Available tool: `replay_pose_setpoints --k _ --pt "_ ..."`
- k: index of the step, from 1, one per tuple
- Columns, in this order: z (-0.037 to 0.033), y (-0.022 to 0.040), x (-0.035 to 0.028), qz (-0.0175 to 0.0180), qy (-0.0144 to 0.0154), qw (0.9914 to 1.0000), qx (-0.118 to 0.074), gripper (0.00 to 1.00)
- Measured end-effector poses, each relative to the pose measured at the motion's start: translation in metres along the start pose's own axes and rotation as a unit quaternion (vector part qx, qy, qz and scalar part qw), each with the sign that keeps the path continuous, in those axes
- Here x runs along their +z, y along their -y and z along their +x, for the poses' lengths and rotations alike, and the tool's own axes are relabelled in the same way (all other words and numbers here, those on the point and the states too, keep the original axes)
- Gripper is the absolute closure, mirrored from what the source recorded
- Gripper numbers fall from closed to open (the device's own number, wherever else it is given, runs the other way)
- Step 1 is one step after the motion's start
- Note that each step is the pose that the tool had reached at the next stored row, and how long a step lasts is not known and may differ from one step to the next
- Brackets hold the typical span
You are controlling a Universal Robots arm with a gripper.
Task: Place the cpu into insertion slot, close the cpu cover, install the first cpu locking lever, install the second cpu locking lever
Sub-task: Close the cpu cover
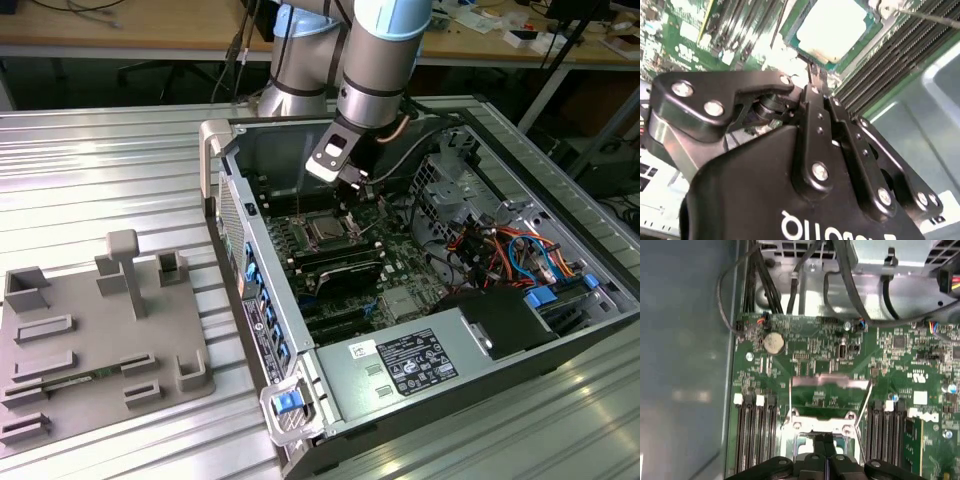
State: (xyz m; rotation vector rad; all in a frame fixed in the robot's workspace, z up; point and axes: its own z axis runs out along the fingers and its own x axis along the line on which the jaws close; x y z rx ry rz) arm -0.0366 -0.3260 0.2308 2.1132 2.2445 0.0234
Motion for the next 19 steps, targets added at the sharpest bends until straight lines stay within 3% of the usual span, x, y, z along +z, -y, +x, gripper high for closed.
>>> replay_pose_setpoints --k 1,2,8,11,15,19 --pt "-0.0004 -0.0047 -0.017 0.0 -0.0001 1.0 0.0 0.89" --pt "-0.0006 -0.0062 -0.021 0.0 0.0 1.0 0.0 0.89" --pt "-0.0014 -0.0181 -0.0234 0.0 0.0 1.0 0.0 0.89" --pt "-0.0014 -0.0209 -0.0242 0.0 0.0 1.0 0.0 0.89" --pt "-0.0014 -0.0235 -0.0345 0.0 0.0001 1.0 0.0 0.89" --pt "-0.0018 -0.0294 -0.0386 0.0 0.0001 1.0 0.0 0.89"
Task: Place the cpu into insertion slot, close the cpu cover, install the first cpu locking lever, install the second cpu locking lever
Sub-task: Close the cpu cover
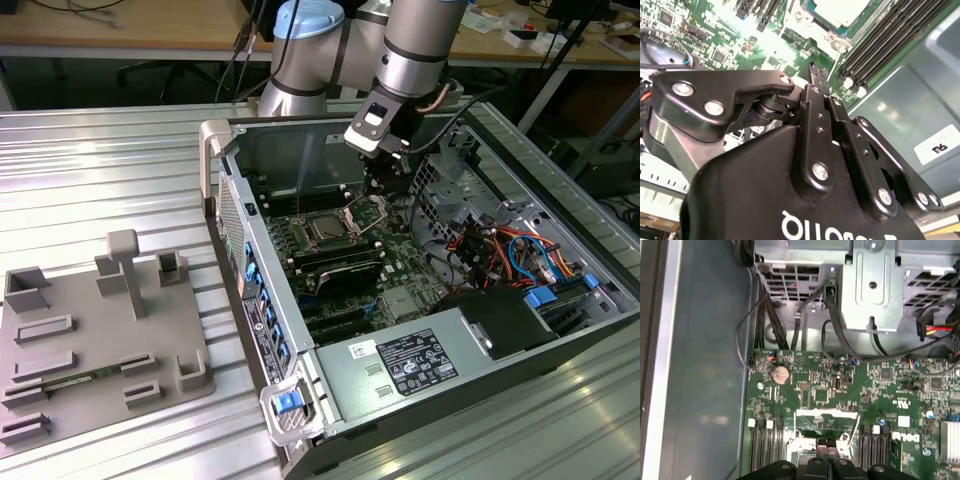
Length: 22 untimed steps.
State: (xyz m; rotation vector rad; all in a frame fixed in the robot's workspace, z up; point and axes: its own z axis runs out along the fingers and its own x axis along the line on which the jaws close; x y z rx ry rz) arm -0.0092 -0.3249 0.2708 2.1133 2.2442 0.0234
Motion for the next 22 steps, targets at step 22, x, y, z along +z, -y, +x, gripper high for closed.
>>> replay_pose_setpoints --k 22 --pt "-0.0008 -0.0472 0.0192 0.0 0.0003 1.0 0.0 0.89"
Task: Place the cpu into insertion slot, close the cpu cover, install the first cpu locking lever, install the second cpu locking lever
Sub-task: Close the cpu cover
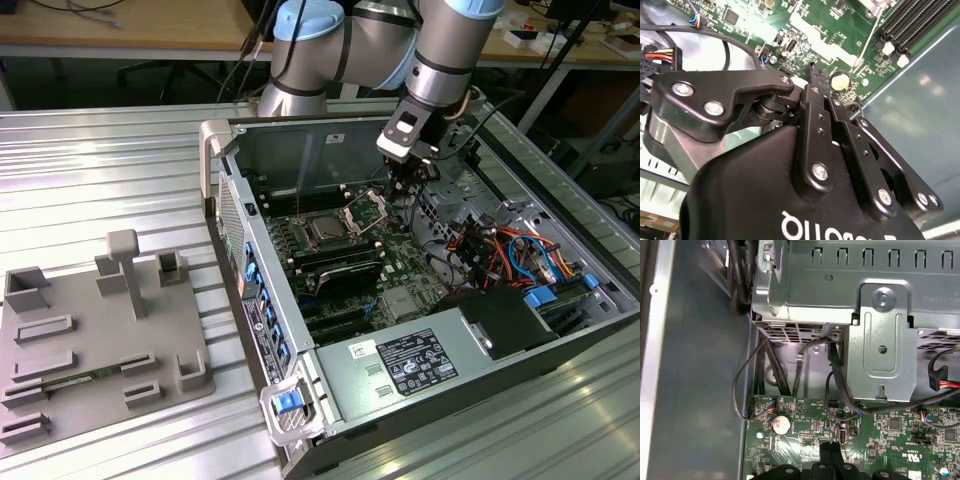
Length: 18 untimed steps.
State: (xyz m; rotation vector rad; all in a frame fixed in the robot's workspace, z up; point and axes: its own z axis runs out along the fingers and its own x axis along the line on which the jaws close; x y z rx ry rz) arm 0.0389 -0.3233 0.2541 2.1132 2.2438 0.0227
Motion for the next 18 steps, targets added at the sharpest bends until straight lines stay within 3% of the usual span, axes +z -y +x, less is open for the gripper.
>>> replay_pose_setpoints --k 5,18 --pt "-0.0014 0.0011 0.0145 0.0 0.0001 1.0 0.0 0.89" --pt "-0.0012 0.0048 0.0153 0.0 -0.0007 1.0 0.0 0.89"
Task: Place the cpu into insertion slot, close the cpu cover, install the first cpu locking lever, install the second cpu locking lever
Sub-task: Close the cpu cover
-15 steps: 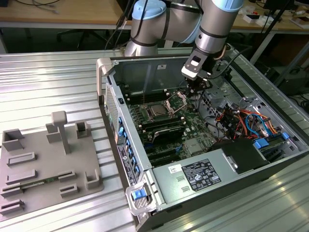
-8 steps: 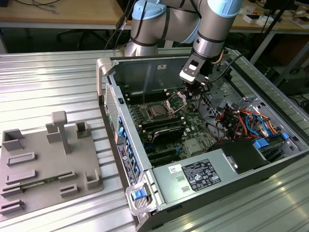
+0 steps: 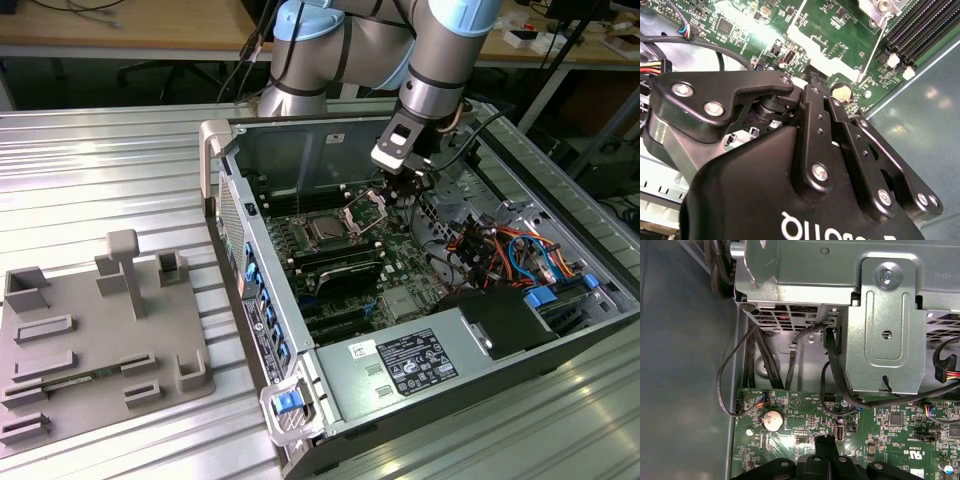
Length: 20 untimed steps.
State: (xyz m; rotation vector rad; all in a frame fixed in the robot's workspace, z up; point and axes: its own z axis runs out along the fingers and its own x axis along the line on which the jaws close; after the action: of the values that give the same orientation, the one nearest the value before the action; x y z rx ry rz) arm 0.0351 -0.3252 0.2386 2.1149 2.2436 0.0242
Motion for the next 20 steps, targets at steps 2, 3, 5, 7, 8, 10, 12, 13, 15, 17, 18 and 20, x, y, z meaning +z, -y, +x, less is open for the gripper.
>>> replay_pose_setpoints --k 2,3,5,7,8,10,12,13,15,17,18,20 --pt "0.0 0.0005 -0.0001 0.0 0.0 1.0 0.0 0.89" --pt "0.0 0.0006 0.0 0.0 0.0 1.0 0.0 0.89" --pt "0.0001 0.0016 -0.0001 0.0 0.0 1.0 0.0 0.89" --pt "0.0002 0.0035 -0.0002 0.0 0.0 1.0 0.0 0.89" --pt "0.0002 0.0044 -0.0003 0.0 0.0001 1.0 0.0 0.89" --pt "0.0003 0.0059 -0.0003 0.0 0.0 1.0 0.0 0.89" --pt "0.0004 0.0075 -0.0004 0.0 0.0 1.0 0.0 0.89" --pt "0.0005 0.0081 -0.0004 0.0 0.0 1.0 0.0 0.89" --pt "0.0006 0.01 -0.0006 0.0 0.0 1.0 0.0 0.89" --pt "0.0007 0.0123 -0.0007 0.0 0.0 1.0 0.0 0.89" --pt "0.0008 0.0128 -0.0007 0.0 0.0 1.0 0.0 0.89" --pt "0.0008 0.0139 -0.0007 0.0 0.0 1.0 0.0 0.89"
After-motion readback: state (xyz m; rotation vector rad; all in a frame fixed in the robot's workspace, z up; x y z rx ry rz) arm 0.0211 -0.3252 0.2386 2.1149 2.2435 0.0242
